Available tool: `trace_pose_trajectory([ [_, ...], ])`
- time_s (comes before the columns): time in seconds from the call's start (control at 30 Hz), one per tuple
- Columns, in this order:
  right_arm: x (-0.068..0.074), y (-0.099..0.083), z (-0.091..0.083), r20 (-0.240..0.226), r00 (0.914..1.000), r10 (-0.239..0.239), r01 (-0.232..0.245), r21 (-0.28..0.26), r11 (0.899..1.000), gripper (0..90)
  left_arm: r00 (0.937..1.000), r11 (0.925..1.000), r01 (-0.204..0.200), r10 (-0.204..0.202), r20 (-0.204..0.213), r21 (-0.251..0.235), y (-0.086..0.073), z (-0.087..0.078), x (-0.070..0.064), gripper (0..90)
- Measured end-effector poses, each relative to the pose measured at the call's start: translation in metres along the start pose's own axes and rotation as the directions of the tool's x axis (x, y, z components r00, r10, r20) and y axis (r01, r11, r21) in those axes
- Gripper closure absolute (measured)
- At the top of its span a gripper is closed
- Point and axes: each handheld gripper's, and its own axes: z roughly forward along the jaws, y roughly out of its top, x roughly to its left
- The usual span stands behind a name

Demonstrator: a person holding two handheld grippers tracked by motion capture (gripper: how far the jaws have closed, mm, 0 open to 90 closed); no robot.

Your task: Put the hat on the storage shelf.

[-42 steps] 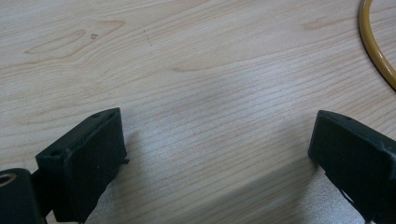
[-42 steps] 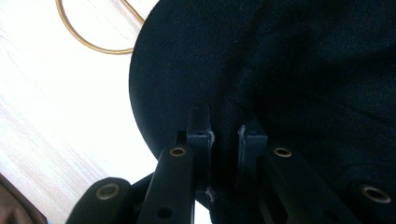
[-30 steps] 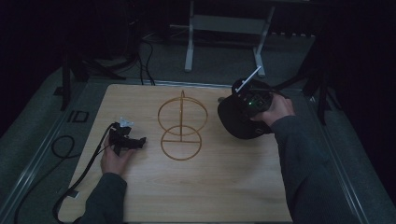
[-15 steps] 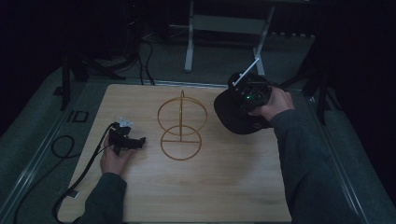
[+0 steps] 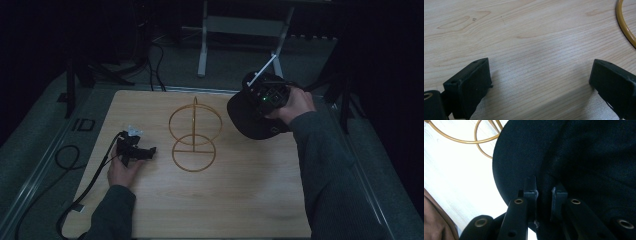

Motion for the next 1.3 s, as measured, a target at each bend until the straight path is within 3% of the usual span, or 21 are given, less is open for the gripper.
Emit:
trace_pose_trajectory([
  [0.7, 0.005, 0.016, -0.02, -0.017, 0.9995, -0.026, 0.026, -0.02, 0.999, 79.4, 1.0, 1.0, 0.0, 0.0, 0.0, -0.001, 0.0, 0.0, 0.0, 3.4],
  [1.3, 0.021, 0.031, -0.033, -0.025, 0.9975, -0.067, 0.066, -0.033, 0.997, 79.4, 1.0, 1.0, 0.0, 0.0, 0.0, 0.0, 0.0, 0.0, 0.0, 3.4],
])
